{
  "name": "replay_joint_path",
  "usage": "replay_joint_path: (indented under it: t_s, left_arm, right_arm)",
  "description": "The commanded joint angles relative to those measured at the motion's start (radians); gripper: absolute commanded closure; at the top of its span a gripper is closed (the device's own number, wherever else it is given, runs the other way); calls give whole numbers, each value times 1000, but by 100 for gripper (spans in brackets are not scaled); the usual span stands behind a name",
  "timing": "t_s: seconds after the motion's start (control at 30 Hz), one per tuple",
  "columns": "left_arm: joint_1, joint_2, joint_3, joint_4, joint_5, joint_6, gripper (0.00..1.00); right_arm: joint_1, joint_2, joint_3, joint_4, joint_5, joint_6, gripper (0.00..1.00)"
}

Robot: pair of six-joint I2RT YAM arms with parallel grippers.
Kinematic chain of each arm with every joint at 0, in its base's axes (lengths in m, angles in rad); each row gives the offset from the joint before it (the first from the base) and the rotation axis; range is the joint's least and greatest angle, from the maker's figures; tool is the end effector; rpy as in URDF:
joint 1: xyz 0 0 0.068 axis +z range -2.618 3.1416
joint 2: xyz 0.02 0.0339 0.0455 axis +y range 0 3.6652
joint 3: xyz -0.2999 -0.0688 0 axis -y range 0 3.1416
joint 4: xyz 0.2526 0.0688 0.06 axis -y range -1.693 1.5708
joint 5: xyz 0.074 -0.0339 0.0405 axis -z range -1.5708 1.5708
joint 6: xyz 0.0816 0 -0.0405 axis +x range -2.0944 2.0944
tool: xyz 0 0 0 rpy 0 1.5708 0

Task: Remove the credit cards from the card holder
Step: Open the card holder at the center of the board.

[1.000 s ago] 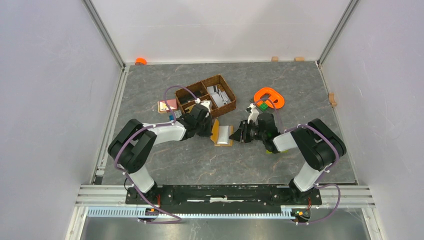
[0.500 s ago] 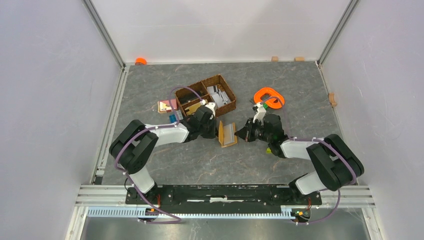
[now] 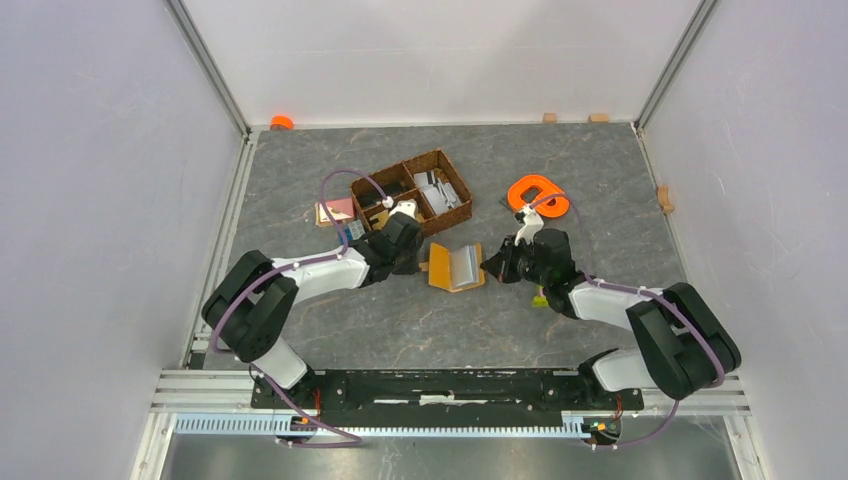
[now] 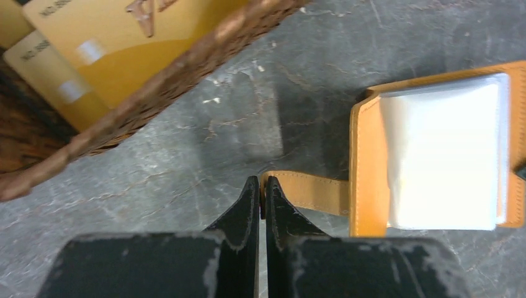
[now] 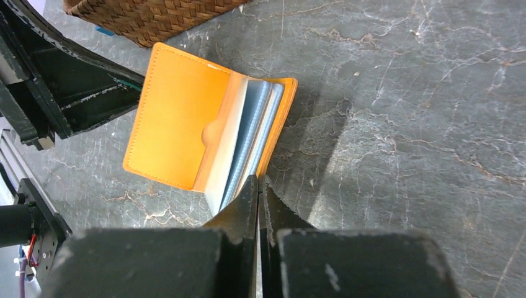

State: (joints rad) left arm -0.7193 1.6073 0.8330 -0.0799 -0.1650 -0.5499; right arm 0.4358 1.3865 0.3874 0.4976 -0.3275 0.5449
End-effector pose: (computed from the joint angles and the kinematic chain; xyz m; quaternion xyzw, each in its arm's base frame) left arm 0.2759 -0.2238 0.1630 0.0502 0.9324 -0.1450 0.3272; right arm 0.2471 0.1440 0.1556 -0.0367 0.8522 0.3605 0.3774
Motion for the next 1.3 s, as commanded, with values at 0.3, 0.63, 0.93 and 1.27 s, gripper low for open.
replay_joint_path:
  t_s: [0.3,0.63,0.93,1.27]
  left_arm:
    - [4,-95,-26,57,58,-3,54]
    - [8,-102,-73,186,214,-16,31]
    - [7,-84,-66,190,239,-12,35]
    - [7,-125,-109,285,302,-16,28]
  right_arm:
    - [-12,-55,-8,26,-22,-22,100]
    - [-9,-18,4,33,-60,-19,100]
    - [86,73,86,40,-109,-66,95]
    - [181,75,110,102,-25,-133,93]
